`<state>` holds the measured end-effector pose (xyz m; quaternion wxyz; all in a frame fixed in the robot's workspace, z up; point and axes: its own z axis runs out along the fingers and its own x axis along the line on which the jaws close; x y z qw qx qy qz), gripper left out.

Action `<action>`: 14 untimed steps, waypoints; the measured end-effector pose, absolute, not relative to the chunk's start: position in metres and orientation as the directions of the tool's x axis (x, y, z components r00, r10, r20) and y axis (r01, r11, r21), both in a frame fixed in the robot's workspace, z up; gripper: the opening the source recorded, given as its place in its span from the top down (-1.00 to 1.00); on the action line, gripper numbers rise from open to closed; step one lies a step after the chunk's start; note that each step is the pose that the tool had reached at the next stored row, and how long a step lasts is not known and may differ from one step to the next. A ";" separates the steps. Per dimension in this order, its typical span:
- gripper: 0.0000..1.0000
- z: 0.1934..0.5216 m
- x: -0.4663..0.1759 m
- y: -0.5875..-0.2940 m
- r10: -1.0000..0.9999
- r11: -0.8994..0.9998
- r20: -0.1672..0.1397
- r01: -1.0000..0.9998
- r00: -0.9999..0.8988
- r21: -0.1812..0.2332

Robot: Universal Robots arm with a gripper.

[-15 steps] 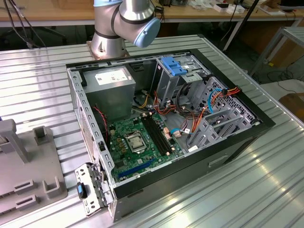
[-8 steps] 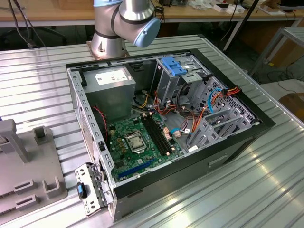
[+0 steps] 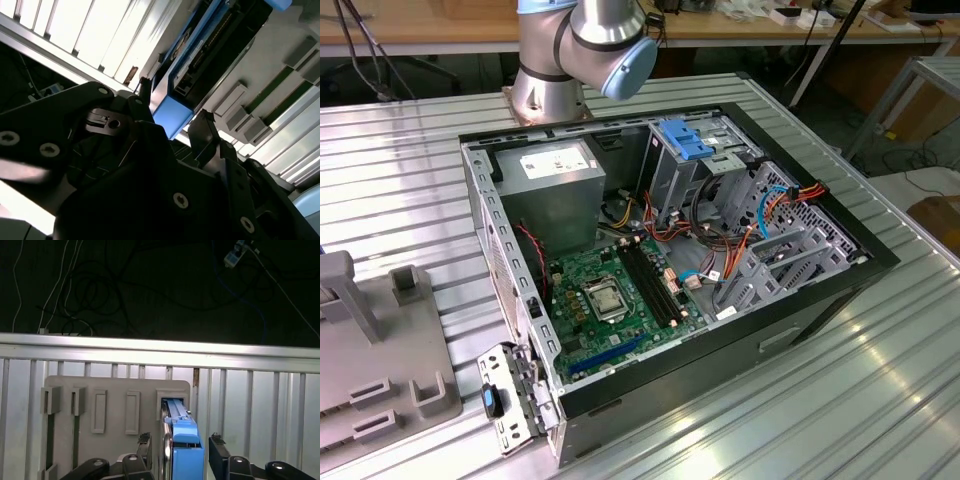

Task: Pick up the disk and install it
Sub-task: 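Pick up the disk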

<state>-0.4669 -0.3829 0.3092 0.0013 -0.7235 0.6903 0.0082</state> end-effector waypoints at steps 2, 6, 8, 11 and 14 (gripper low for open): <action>-0.03 0.309 -0.467 -0.383 -0.999 -0.047 -0.014 -0.999 0.047 0.009; -0.03 0.307 -0.467 -0.383 -0.999 -0.047 -0.014 -0.999 0.047 0.009; -0.03 0.306 -0.467 -0.383 -0.999 -0.047 -0.014 -0.999 0.047 0.010; -0.03 0.306 -0.467 -0.383 -0.999 -0.047 -0.017 -0.999 0.047 0.009; -0.03 0.305 -0.467 -0.383 -0.999 -0.047 -0.018 -0.999 0.047 0.009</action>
